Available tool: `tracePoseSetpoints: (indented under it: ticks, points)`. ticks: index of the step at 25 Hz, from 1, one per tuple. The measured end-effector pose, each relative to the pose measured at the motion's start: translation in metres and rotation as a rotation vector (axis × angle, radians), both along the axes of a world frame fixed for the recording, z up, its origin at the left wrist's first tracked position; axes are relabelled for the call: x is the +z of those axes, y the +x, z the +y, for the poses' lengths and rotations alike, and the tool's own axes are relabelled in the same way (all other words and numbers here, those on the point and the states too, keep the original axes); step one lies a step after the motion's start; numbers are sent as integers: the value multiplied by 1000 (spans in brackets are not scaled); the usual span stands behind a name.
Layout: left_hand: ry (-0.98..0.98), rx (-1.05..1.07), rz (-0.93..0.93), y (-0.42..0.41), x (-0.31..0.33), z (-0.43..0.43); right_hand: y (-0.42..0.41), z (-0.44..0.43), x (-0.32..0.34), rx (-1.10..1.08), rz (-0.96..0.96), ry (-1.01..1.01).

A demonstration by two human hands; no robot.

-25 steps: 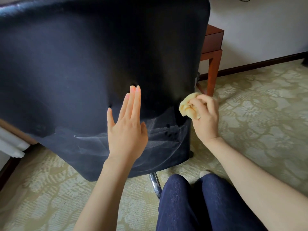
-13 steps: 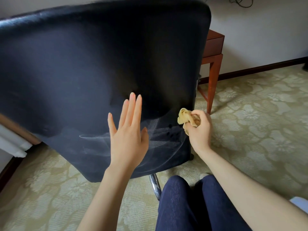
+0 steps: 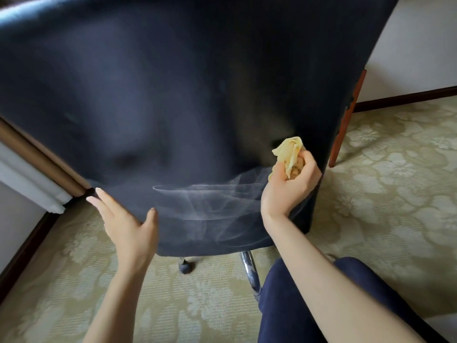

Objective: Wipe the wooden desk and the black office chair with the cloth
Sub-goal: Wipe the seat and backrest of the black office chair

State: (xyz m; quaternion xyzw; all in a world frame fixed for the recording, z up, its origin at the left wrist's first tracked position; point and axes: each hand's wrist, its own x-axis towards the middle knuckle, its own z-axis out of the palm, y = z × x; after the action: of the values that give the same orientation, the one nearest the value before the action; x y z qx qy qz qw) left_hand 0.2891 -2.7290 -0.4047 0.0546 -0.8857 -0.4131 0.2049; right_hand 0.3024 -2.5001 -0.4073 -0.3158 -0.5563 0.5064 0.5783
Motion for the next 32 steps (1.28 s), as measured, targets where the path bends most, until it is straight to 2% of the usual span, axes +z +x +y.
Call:
tracePoseSetpoints:
  ticks: [5, 11, 14, 17, 26, 29, 32]
  points:
    - [97, -67, -46, -21, -3, -16, -8, -34, -9, 31, -74, 160]
    - [345, -82, -98, -38, -3, -14, -16, -60, -18, 145, -50, 384]
    - [407, -72, -123, -42, -6, -17, -18, -63, -21, 188, -37, 490]
    - [456, -157, -137, -42, -10, -20, -21, -63, -16, 182, -17, 578]
    - [481, -274, -246, -38, -16, -33, -65, -136, 64, 333, 150, 1500]
    - [451, -348, -265, -30, -17, -46, -82, -173, 78, 285, 8, 1862]
    - [406, -322, -305, -21, -17, -55, -85, -173, 68, 376, -157, 2208]
